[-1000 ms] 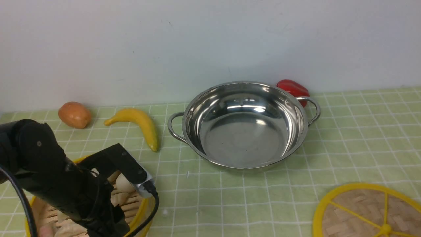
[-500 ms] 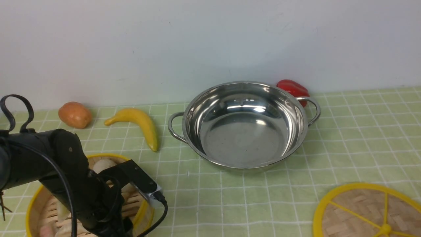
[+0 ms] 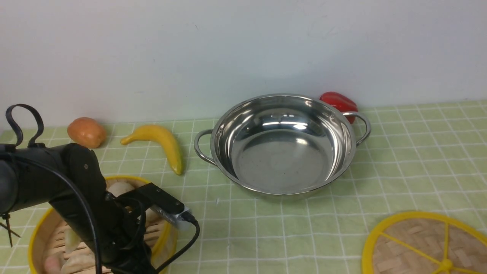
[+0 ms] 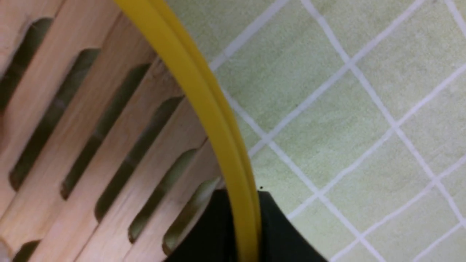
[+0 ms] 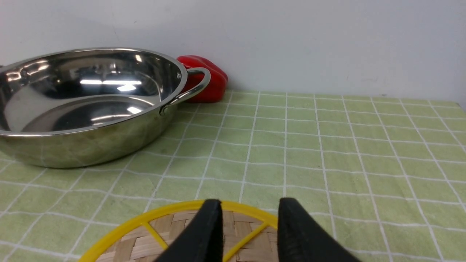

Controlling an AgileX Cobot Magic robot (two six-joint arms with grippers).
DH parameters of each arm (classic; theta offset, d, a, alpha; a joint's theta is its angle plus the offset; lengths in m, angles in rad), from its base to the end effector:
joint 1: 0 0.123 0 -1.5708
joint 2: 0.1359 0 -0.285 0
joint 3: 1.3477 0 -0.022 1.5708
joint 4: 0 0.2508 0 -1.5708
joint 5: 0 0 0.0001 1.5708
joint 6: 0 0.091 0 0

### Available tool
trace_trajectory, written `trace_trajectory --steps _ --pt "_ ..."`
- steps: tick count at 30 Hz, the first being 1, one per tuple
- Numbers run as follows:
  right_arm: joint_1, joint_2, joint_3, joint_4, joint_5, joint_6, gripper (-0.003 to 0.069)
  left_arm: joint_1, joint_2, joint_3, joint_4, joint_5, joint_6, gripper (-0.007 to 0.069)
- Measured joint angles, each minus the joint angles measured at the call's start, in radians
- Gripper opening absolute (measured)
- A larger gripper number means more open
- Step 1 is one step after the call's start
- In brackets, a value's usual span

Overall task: Place the steamer in the pot on the green tablecloth, and put the lid on the steamer.
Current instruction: 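Grasp the rim of the steamer basket holding the buns with the left gripper, then place the bamboo steamer basket with dumplings into the steel pot with the left gripper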

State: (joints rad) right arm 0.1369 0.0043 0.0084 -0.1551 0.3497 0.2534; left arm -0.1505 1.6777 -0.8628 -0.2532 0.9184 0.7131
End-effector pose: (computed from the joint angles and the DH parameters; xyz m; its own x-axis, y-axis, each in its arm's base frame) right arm 0.0539 0.0026 0.1790 -0.2732 0.0706 -0.9594 -0.0568 0.9944 0.0893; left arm 0.2593 -0.0577 0.1602 -0.7661 0.6404 -0.0545 0.6367 0.7447 -0.2002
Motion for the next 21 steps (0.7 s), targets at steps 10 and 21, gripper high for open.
trace_trajectory --steps 10,21 --pt "0.000 0.000 0.000 0.000 0.000 0.000 0.0240 0.000 -0.157 -0.201 0.048 0.234 -0.026 0.0029" --pt "0.000 0.000 0.000 0.000 0.000 0.000 0.0240 -0.160 -0.171 -0.590 0.118 0.324 0.040 0.0029"
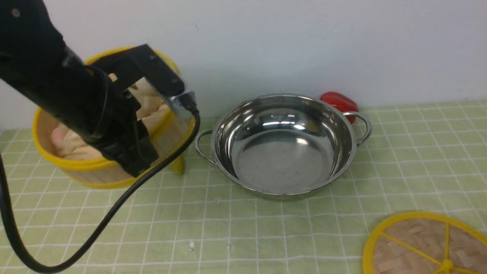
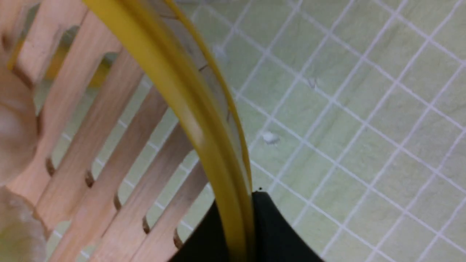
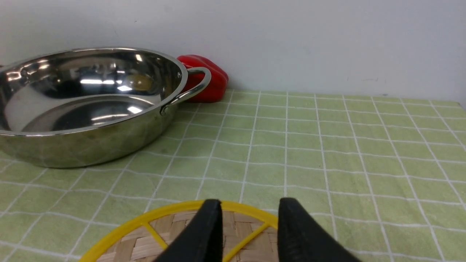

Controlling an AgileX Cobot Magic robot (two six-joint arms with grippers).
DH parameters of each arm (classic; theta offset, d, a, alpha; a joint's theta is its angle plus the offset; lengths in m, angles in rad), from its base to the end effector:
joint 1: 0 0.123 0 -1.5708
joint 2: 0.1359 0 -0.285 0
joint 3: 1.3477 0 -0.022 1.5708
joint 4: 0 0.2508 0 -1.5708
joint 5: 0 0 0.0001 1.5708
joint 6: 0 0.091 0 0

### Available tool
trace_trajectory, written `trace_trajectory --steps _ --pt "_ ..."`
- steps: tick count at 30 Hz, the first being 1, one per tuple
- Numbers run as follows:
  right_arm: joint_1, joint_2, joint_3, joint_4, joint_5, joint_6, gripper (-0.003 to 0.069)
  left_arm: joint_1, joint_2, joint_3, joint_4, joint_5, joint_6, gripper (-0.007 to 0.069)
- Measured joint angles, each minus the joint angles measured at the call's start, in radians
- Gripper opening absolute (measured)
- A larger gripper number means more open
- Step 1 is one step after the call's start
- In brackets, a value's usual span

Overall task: Place the steamer in the pot on the green tablecloth, and put the lid on the steamer.
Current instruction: 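Place the bamboo steamer basket with dumplings into the steel pot with the left gripper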

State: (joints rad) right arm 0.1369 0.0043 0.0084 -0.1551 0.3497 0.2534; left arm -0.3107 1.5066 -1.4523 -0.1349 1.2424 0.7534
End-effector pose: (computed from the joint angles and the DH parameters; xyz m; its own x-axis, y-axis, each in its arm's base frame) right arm 0.0539 0.0026 0.1790 -0.2732 0.0706 -0.9594 -0.0568 0.9944 0.0893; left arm 0.2844 -0.1035 0.3531 -0.4492 0.8230 -0.3476 0.8425 0.5197 0.1418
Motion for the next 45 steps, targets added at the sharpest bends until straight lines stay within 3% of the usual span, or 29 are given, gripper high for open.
trace_trajectory --steps 7,14,30,45 --pt "0.000 0.000 0.000 0.000 0.000 0.000 0.0240 -0.179 0.192 -0.206 0.016 0.016 0.108 0.0029" --pt "0.000 0.000 0.000 0.000 0.000 0.000 0.0240 -0.266 0.399 -0.371 0.104 0.015 0.226 0.0029" --pt "0.000 0.000 0.000 0.000 0.000 0.000 0.0240 -0.297 0.645 -0.440 0.127 -0.076 0.346 0.0029" --pt "0.000 0.000 0.000 0.000 0.000 0.000 0.0240 -0.297 0.707 -0.445 0.126 -0.140 0.356 0.0033"
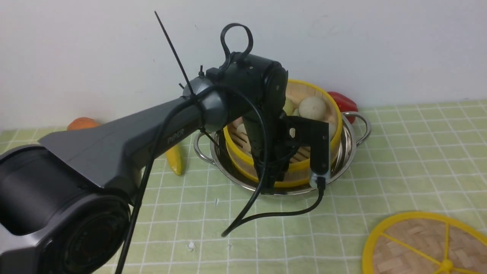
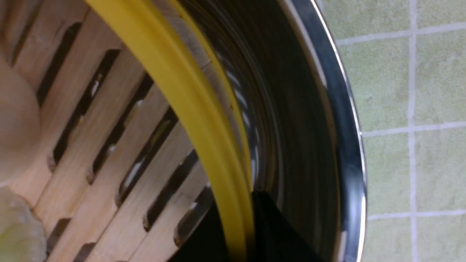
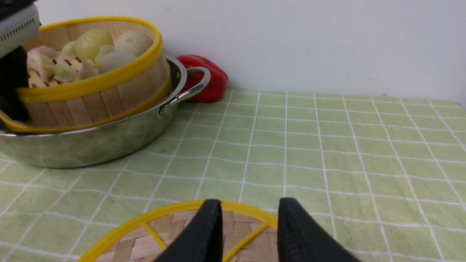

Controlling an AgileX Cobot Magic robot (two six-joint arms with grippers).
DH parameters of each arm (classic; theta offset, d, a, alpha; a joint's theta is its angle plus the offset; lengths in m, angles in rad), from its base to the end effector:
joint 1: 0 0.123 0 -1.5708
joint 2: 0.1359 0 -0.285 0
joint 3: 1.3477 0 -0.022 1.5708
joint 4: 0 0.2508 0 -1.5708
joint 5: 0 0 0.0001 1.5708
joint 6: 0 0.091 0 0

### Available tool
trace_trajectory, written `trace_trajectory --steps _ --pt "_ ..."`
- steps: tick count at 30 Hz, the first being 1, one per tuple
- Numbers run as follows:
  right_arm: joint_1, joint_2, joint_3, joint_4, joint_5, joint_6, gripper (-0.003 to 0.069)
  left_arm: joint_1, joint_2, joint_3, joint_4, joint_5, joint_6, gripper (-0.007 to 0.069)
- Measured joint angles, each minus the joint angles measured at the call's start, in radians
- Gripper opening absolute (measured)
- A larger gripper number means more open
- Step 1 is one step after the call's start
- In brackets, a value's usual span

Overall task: Place the steamer in the pot on the green tablecloth, and put the lid on the steamer.
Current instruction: 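Place the bamboo steamer basket with dumplings into the steel pot with the left gripper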

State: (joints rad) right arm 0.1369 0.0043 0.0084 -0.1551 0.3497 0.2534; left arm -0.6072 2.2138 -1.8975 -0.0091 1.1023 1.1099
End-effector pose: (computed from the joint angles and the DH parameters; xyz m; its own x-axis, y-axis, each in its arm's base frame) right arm 0.0539 0.0026 0.1790 -0.2732 0.0706 -0.9594 -0.0568 0.9944 0.0893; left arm 0.3863 -0.2693 0.2019 0.1536 0.9816 -0.1134 0.9697 -0.1277 0.2084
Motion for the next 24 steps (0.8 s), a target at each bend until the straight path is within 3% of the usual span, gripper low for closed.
trace_trajectory --steps 4,7,9,12,17,24 --pt "0.000 0.000 0.000 0.000 0.000 0.000 0.0240 0.000 0.004 -0.002 -0.002 -0.012 0.000 0.0053" --pt "0.000 0.000 0.000 0.000 0.000 0.000 0.0240 0.000 0.013 -0.003 -0.004 -0.011 -0.001 0.0120" --pt "0.000 0.000 0.000 0.000 0.000 0.000 0.0240 0.000 0.018 -0.003 -0.010 0.001 -0.002 0.0181" --pt "0.000 0.000 0.000 0.000 0.000 0.000 0.0240 0.000 0.015 -0.009 -0.007 -0.011 -0.032 0.0332" --pt "0.000 0.000 0.000 0.000 0.000 0.000 0.0240 0.000 0.003 -0.017 0.033 0.003 -0.119 0.0475" --pt "0.000 0.000 0.000 0.000 0.000 0.000 0.0240 0.002 -0.070 -0.087 0.154 0.051 -0.287 0.0524"
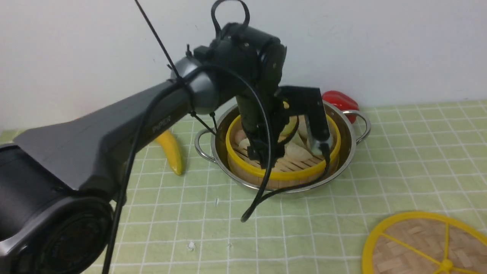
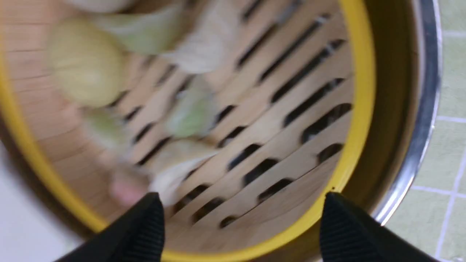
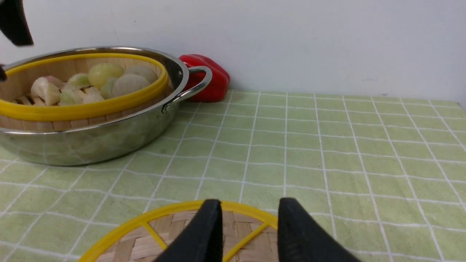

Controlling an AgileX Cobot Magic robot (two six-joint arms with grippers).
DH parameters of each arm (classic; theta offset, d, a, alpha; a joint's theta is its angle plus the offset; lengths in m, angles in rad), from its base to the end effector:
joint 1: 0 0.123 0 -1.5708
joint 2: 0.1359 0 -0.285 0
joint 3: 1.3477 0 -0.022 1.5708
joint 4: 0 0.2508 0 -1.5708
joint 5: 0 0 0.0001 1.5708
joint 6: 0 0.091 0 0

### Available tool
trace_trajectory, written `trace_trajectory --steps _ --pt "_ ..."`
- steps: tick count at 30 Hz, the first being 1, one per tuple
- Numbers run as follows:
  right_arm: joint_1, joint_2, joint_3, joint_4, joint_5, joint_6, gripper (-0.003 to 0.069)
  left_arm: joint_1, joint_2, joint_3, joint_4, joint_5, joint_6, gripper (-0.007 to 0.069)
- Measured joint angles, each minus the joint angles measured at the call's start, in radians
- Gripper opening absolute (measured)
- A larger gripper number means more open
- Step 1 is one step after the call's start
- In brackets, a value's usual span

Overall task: Place the steamer in the pot on the green tablecloth, and put the lid on the steamer.
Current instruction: 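Place the bamboo steamer basket with dumplings into the steel pot with the left gripper, then move the gripper down to the bamboo steamer lid and grasp its center knob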

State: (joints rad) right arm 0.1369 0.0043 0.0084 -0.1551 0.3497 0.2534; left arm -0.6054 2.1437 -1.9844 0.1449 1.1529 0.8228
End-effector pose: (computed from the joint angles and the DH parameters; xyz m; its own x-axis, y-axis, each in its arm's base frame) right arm 0.0539 0.0026 0.1790 -0.2732 0.0706 -0.9594 -0.0568 0.9944 0.0893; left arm 0.3917 -0.2565 0.2585 -0.0843 0.9889 -0.1221 0.9313 0.1217 0.3433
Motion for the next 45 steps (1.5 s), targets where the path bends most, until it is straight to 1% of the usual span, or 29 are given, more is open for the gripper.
trace_trajectory --steps 2,3,4,5,6,7,8,9,10,11,12,13,15,16,18,19,21,24,40,43,45 --pt "0.000 0.000 0.000 0.000 0.000 0.000 0.0240 0.002 -0.022 -0.009 0.018 0.001 -0.026 0.0524" --pt "0.000 0.000 0.000 0.000 0.000 0.000 0.0240 0.005 -0.054 -0.020 0.060 0.016 -0.076 0.0521" --pt "0.000 0.000 0.000 0.000 0.000 0.000 0.0240 0.006 -0.058 -0.021 0.065 0.019 -0.082 0.0520" --pt "0.000 0.000 0.000 0.000 0.000 0.000 0.0240 0.013 -0.085 -0.026 0.109 0.036 -0.127 0.0503" --pt "0.000 0.000 0.000 0.000 0.000 0.000 0.0240 0.021 -0.110 -0.027 0.153 0.049 -0.186 0.0466" --pt "0.000 0.000 0.000 0.000 0.000 0.000 0.0240 0.023 -0.114 -0.027 0.160 0.050 -0.194 0.0459" --pt "0.000 0.000 0.000 0.000 0.000 0.000 0.0240 0.044 -0.148 -0.027 0.213 0.055 -0.267 0.0386" --pt "0.000 0.000 0.000 0.000 0.000 0.000 0.0240 0.062 -0.171 -0.027 0.236 0.054 -0.316 0.0326" --pt "0.000 0.000 0.000 0.000 0.000 0.000 0.0240 0.085 -0.190 -0.027 0.249 0.055 -0.357 0.0273" --pt "0.000 0.000 0.000 0.000 0.000 0.000 0.0240 0.111 -0.214 -0.027 0.251 0.056 -0.410 0.0202" --pt "0.000 0.000 0.000 0.000 0.000 0.000 0.0240 0.116 -0.225 -0.027 0.250 0.056 -0.432 0.0171" --pt "0.000 0.000 0.000 0.000 0.000 0.000 0.0240 0.157 -0.260 -0.027 0.232 0.057 -0.504 0.0074" --pt "0.000 0.000 0.000 0.000 0.000 0.000 0.0240 0.214 -0.307 -0.027 0.173 0.057 -0.578 0.0007" --pt "0.000 0.000 0.000 0.000 0.000 0.000 0.0240 0.246 -0.332 -0.027 0.133 0.058 -0.608 -0.0011" --pt "0.000 0.000 0.000 0.000 0.000 0.000 0.0240 0.307 -0.380 -0.027 0.055 0.060 -0.653 -0.0023" --pt "0.000 0.000 0.000 0.000 0.000 0.000 0.0240 0.318 -0.388 -0.027 0.037 0.060 -0.663 -0.0023" --pt "0.000 0.000 0.000 0.000 0.000 0.000 0.0240 0.380 -0.433 -0.027 -0.081 0.061 -0.728 -0.0023" --pt "0.000 0.000 0.000 0.000 0.000 0.000 0.0240 0.419 -0.460 -0.027 -0.145 0.061 -0.765 -0.0022" --pt "0.000 0.000 0.000 -0.002 -0.001 0.000 0.0240 0.432 -0.466 -0.016 -0.089 0.076 -0.778 0.0002" --pt "0.000 0.000 0.000 -0.002 -0.001 0.000 0.0240 0.432 -0.554 0.114 -0.088 0.051 -0.779 0.0012" --pt "0.000 0.000 0.000 -0.002 -0.001 0.000 0.0240 0.432 -0.665 0.245 -0.089 -0.035 -0.779 0.0013"
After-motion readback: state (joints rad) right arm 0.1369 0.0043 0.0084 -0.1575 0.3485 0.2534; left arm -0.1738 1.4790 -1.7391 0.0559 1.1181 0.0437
